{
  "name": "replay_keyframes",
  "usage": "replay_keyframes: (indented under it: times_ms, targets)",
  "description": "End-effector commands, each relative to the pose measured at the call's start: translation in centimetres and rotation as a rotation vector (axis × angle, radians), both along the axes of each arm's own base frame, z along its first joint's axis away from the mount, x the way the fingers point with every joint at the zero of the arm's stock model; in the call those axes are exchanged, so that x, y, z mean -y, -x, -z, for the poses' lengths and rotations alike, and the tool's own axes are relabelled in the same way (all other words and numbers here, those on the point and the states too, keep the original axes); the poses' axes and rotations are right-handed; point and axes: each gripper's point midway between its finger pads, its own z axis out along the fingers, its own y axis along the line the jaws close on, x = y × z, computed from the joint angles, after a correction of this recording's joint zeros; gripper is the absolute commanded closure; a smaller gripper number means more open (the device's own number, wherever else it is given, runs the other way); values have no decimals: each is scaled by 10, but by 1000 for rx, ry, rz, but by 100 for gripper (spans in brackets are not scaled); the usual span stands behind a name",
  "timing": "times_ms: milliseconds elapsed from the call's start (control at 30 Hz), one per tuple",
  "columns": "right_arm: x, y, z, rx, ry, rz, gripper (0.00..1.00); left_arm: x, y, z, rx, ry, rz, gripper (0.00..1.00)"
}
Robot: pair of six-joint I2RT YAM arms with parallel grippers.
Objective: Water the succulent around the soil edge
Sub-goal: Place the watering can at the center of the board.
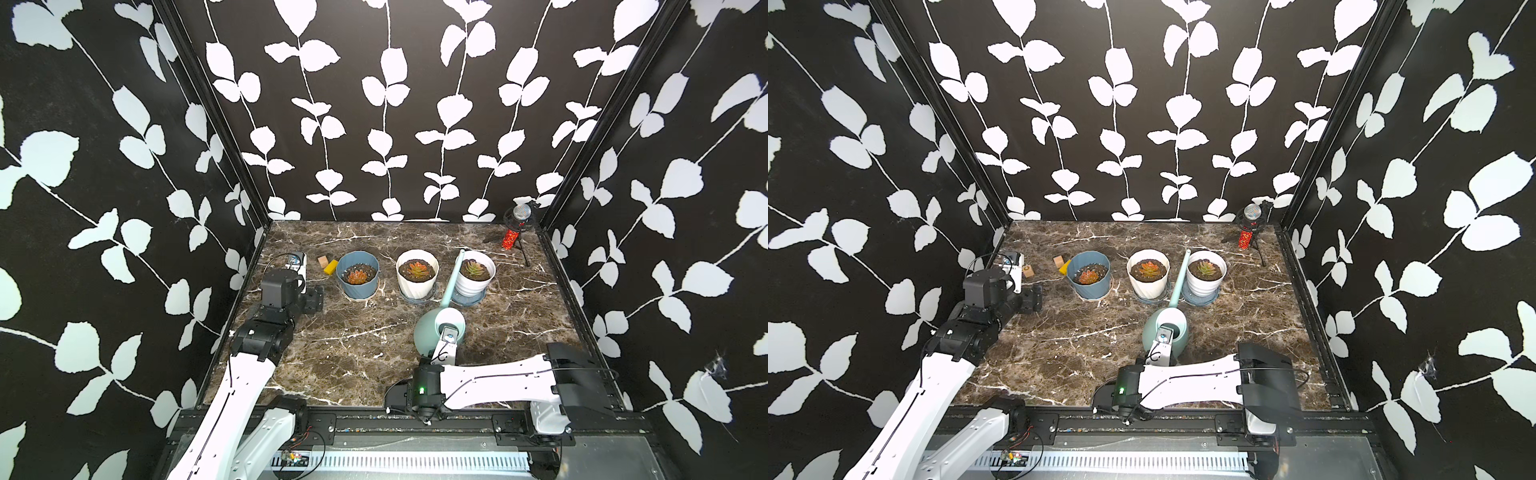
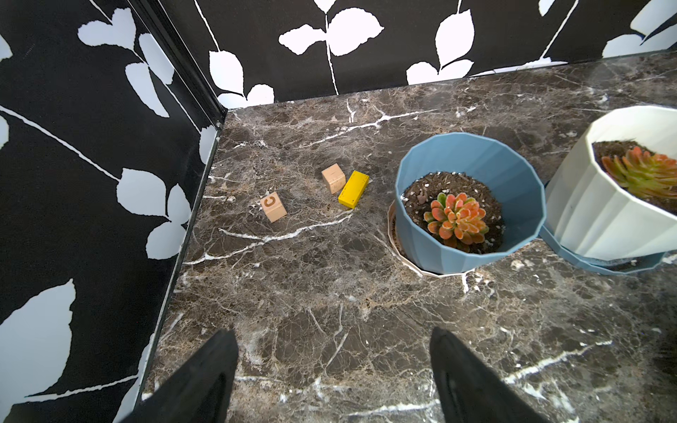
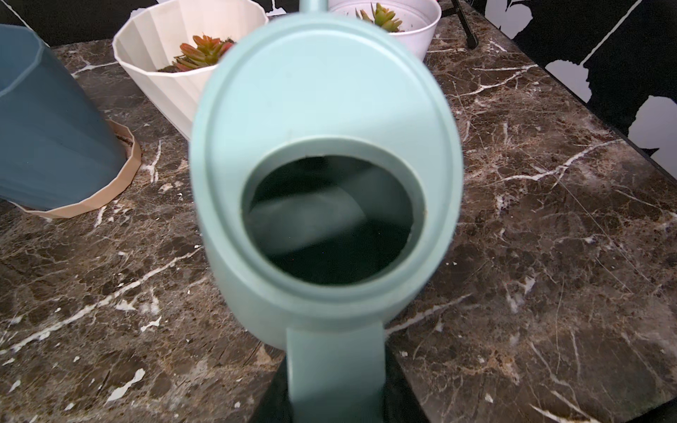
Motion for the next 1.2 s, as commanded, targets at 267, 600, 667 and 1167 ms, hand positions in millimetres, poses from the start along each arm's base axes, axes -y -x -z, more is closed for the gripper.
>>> replay_keyframes:
  times_ms: [267,600,667,1167]
  targets:
    - [-15,-13,-10,11,82,51,100,0,-1,-6,4,15,1,16]
    - [-20,-15,3,-3,32,43,64,-1,-2,-5,1,15,-1,16]
    - [-22,-15,3,-5,18,39,50,-1,-1,-5,-1,12,0,16]
    - [-22,1,-20,2,-2,-20,29,-1,-3,-4,-7,13,-4,16]
